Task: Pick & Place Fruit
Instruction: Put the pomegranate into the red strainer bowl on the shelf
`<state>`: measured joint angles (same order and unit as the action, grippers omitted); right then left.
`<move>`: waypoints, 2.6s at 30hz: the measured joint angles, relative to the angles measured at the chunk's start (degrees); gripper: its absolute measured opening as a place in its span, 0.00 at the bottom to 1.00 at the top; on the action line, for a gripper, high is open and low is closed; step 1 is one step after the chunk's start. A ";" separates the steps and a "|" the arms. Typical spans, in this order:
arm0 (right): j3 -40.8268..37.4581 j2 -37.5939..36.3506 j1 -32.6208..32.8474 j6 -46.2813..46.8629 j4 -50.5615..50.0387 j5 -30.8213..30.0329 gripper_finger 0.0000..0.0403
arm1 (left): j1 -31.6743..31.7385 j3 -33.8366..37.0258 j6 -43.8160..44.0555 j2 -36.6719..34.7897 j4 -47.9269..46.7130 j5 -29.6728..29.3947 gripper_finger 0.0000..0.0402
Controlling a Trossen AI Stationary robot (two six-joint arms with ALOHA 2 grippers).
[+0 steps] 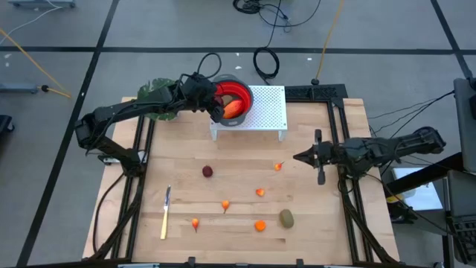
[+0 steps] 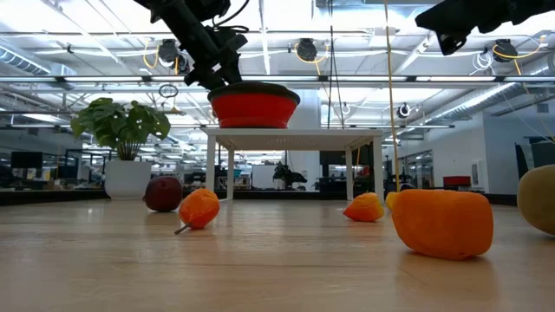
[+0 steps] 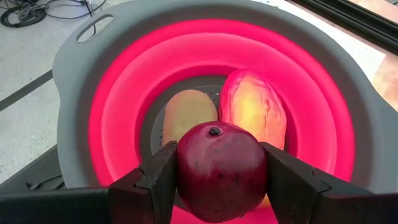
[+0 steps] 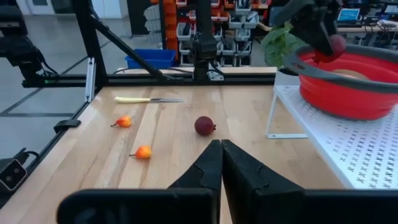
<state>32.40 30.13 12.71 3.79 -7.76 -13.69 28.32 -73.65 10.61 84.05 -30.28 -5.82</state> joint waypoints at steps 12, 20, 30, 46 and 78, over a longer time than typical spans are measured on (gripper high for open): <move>0.00 -7.83 0.00 0.03 -5.41 0.00 0.01 | -0.01 0.00 -0.41 0.00 0.04 2.84 0.50; 0.00 -8.13 0.00 0.03 -5.50 0.00 0.01 | 0.00 0.00 -0.39 0.00 0.04 2.82 0.50; 0.00 -8.11 0.00 0.03 -5.47 0.01 0.01 | 0.00 0.00 -0.37 0.00 0.04 2.81 0.57; 0.00 -8.09 0.02 2.92 -5.41 0.26 0.01 | -0.65 -12.26 -8.70 -0.64 -1.59 1.09 0.73; 0.00 -8.09 0.04 2.60 -5.41 0.37 0.01 | -33.22 -17.82 41.29 -0.17 -40.70 -3.99 0.73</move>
<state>32.40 22.04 12.75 6.38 -13.17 -13.32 -4.90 -91.47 51.90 83.88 -70.99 -9.82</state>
